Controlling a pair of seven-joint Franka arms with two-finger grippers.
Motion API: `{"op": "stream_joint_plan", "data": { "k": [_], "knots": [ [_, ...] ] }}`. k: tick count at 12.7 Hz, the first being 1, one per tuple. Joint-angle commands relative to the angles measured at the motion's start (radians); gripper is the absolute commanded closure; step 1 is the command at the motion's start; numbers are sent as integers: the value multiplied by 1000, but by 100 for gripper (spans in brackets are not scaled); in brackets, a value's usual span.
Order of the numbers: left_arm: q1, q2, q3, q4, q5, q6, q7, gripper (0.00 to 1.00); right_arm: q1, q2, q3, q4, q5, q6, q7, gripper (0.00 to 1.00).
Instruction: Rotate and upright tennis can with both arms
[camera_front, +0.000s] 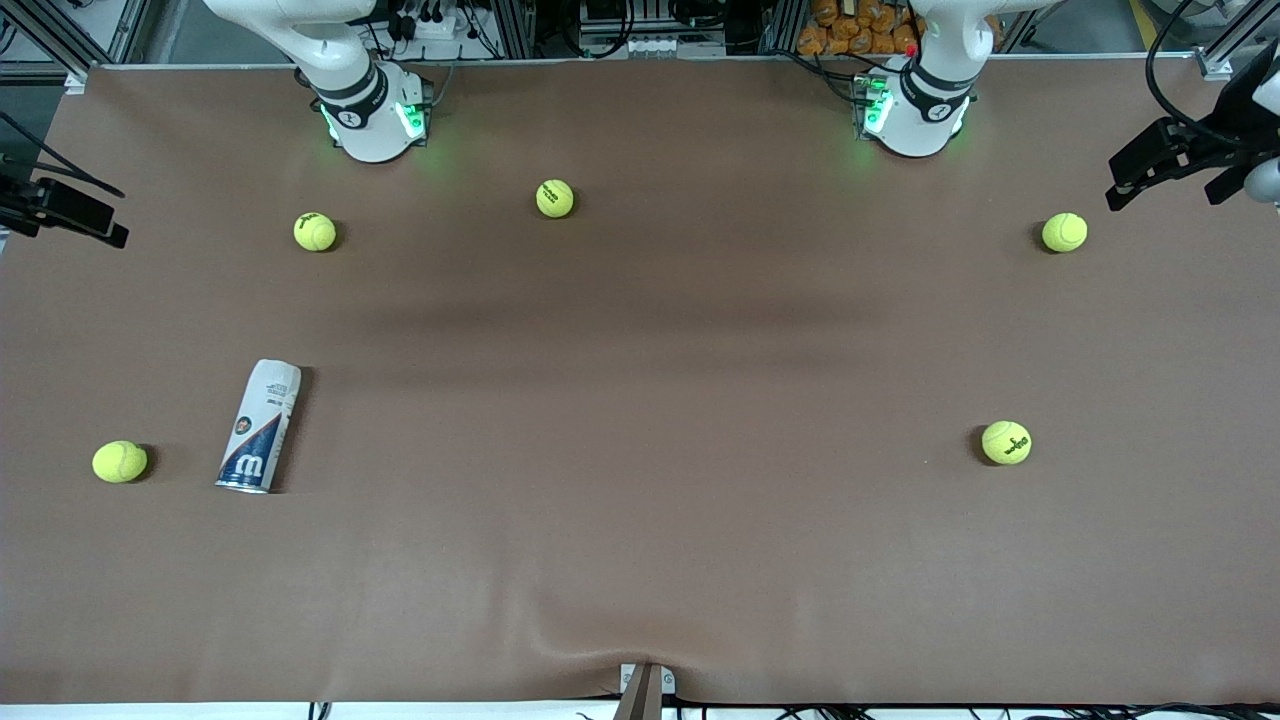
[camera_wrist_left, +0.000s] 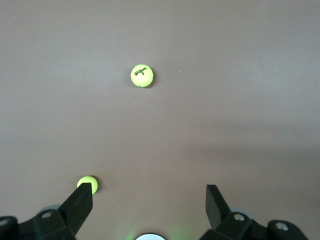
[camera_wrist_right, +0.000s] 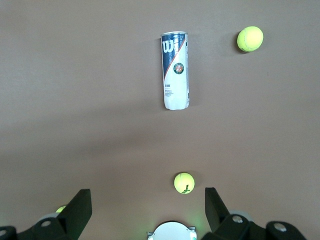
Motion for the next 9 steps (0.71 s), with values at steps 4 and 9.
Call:
{"op": "stream_joint_plan", "data": {
  "k": [4, 9],
  "knots": [
    [4, 15, -7, 30, -16, -14, 3, 0, 5, -2, 3, -3, -20, 0, 11, 0],
    [2, 24, -8, 16, -4, -18, 17, 0, 4, 4, 3, -6, -20, 0, 9, 0]
  ]
}}
